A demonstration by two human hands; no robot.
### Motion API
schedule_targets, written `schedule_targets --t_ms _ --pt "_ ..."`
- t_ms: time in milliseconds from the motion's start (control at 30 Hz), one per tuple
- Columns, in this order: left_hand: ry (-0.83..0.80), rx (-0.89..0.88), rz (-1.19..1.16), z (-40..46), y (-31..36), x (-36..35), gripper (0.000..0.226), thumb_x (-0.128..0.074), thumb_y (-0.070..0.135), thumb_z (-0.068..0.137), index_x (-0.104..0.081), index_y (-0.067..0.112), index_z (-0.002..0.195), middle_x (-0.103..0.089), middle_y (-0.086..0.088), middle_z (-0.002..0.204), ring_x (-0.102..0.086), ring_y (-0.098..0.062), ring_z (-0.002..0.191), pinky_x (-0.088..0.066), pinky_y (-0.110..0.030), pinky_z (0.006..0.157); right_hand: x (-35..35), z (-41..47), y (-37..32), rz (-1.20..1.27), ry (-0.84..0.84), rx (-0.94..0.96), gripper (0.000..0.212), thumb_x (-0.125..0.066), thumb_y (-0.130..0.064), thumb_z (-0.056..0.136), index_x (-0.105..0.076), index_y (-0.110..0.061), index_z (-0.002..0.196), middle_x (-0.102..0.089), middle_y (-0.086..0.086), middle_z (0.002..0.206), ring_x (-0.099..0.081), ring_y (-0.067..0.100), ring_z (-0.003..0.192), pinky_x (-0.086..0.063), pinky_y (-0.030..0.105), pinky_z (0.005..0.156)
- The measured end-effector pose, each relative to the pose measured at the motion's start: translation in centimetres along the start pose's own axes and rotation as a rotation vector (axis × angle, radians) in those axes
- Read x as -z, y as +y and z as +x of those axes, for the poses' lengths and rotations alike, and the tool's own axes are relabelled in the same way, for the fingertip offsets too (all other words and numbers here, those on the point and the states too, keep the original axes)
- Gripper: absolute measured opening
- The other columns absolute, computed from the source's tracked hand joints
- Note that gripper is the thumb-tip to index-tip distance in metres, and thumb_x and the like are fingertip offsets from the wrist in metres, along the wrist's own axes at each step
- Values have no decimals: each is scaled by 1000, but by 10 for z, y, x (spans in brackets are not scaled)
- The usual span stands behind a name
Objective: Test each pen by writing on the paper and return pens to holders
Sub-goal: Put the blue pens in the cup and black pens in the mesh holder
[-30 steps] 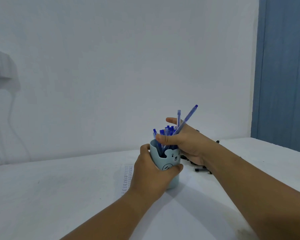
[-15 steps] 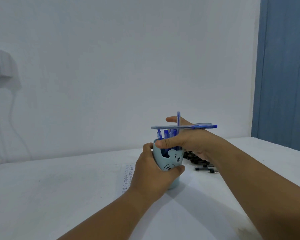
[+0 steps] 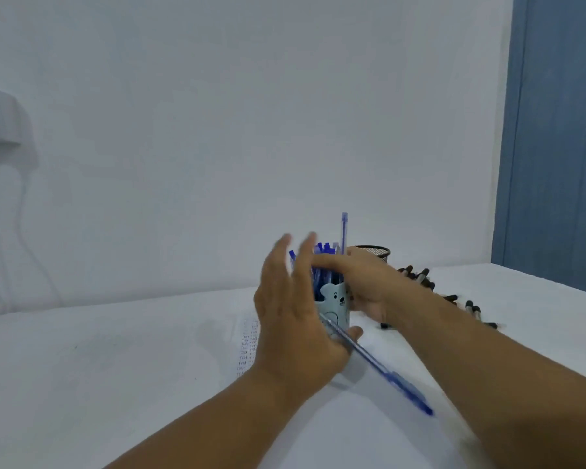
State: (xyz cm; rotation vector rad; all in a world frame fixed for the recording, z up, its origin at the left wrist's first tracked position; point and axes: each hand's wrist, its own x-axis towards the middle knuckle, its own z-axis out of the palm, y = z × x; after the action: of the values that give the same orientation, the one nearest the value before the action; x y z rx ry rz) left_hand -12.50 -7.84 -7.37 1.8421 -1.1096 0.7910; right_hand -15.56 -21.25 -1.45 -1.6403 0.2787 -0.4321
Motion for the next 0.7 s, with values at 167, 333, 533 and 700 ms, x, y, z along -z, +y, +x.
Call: schedule_targets --t_ms 167,333,533,700 --pt "-99 -200 233 -4 7 -6 87 -70 27 68 -40 41 149 -26 1 162 -17 -28 153 -27 -52 113 -16 -3 8 102 76 187 35 -74 -22 88 -69 -26 54 -64 4 65 -61 25 74 -48 40 74" --pt "-162 -223 337 -5 7 -4 80 -59 22 75 -39 40 150 -26 2 164 -14 -28 154 -21 -51 113 -9 -6 12 92 0 241 21 -73 -30 91 -64 -18 76 -64 9 76 -64 22 73 -47 45 76" --pt "-114 -317 272 4 -4 5 60 -44 25 94 -36 35 152 -25 8 166 -13 -23 155 -17 -45 114 0 -5 13 184 4 176 46 -76 -40 85 -59 -16 120 -74 2 94 -70 25 98 -52 47 94" --pt "53 17 -74 15 -12 22 57 -28 31 96 -43 29 151 -37 21 155 -14 -8 152 -6 -21 109 2 -8 3 97 171 260 46 -70 -43 89 -55 -23 128 -65 -3 119 -64 11 104 -49 28 77"
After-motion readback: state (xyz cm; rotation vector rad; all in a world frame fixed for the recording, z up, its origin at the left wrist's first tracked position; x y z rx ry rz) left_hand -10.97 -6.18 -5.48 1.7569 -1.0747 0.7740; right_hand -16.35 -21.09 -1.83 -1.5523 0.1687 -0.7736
